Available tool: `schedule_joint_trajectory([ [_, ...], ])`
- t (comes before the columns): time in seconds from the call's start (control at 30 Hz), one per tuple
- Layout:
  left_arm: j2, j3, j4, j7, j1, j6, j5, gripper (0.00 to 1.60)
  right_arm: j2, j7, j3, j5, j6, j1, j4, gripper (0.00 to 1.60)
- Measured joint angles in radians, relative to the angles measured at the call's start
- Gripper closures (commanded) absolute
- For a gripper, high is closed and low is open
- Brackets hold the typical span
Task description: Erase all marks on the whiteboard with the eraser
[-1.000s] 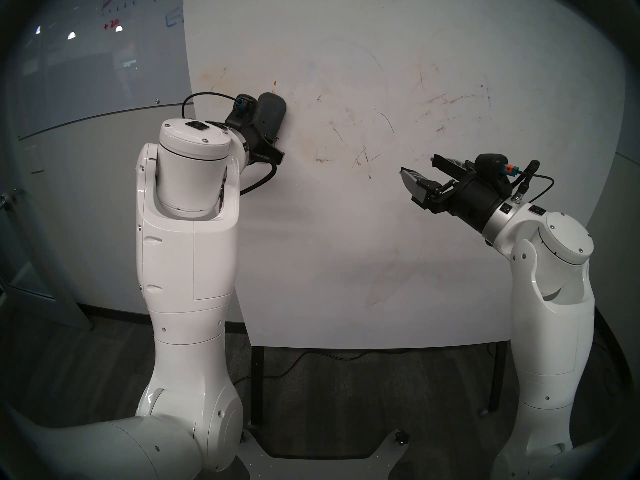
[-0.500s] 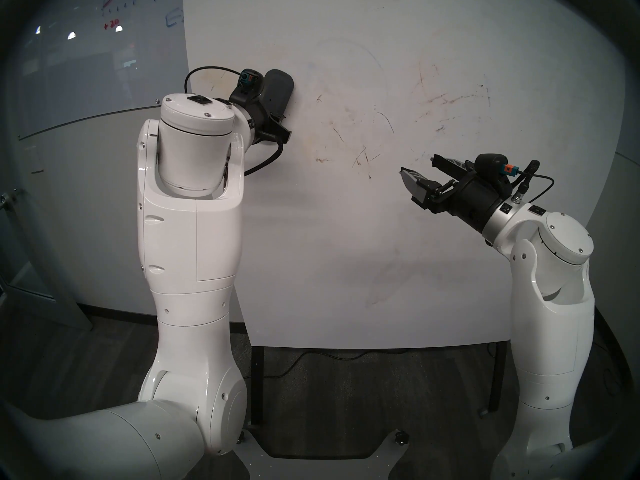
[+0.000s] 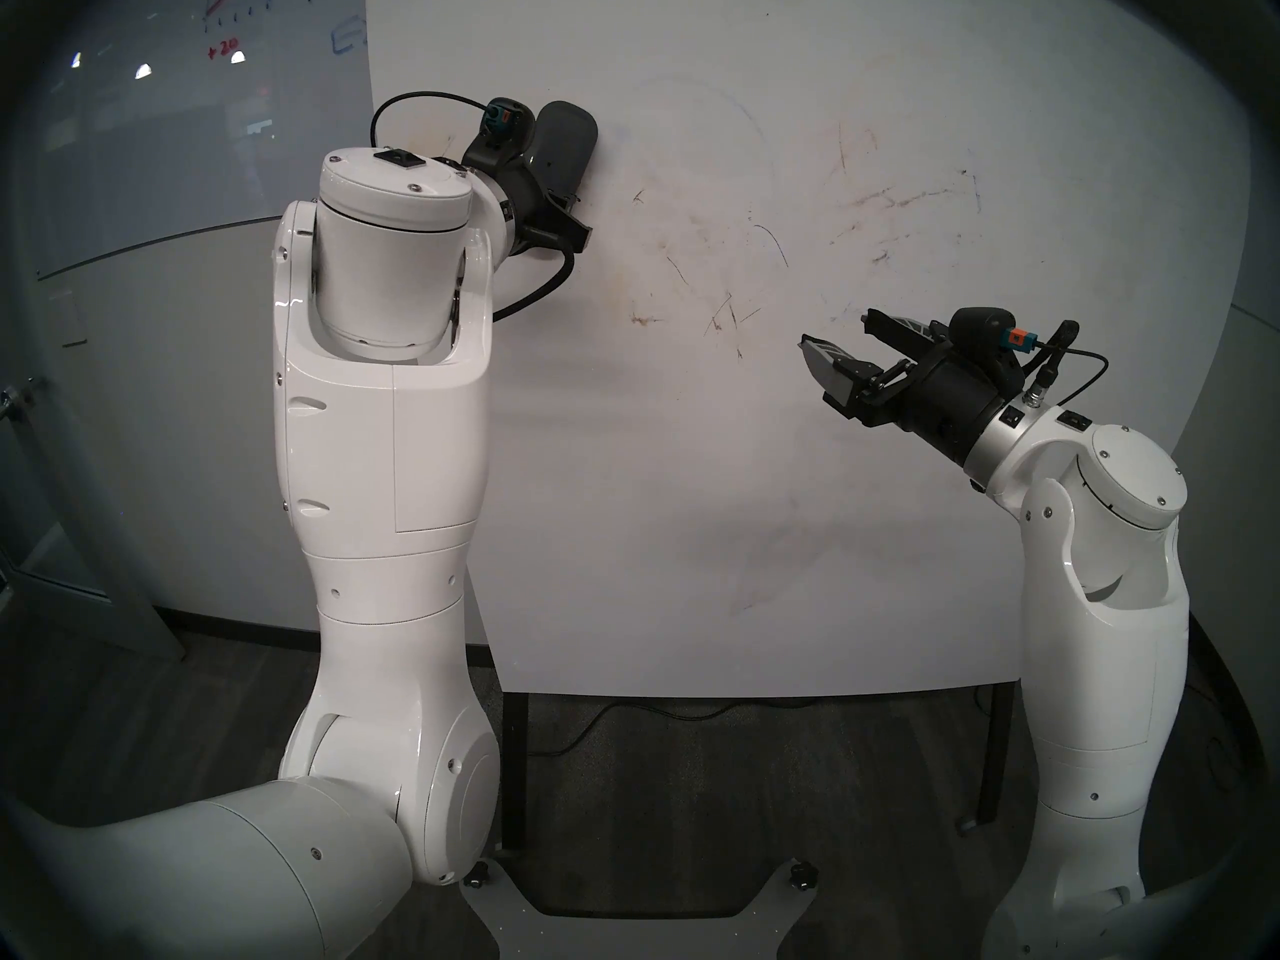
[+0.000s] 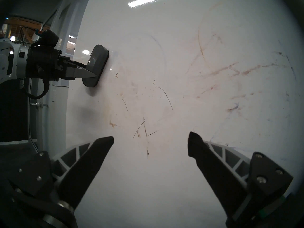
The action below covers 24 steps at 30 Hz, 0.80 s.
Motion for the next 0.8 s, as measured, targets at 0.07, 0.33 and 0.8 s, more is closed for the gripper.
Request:
schedule_joint_trajectory([
  [0.07,0.000,-0.002,-0.003,-0.001,0.003,0.000,-0.002,1.60,0.000,0.000,0.000,0.000,0.000,0.000,0.000,0.00],
  [0.33,0.009,-0.013,-0.031,-0.010,0.039,0.015,-0.006,1.60,0.000,0.000,0.000,0.000,0.000,0.000,0.000,0.00],
  [0.8,0.040,-0.047,-0.077,-0.041,0.166,0.037,-0.004,1.60,-0.001,0.001,0.000,-0.001,0.000,0.000,0.000,0.00],
])
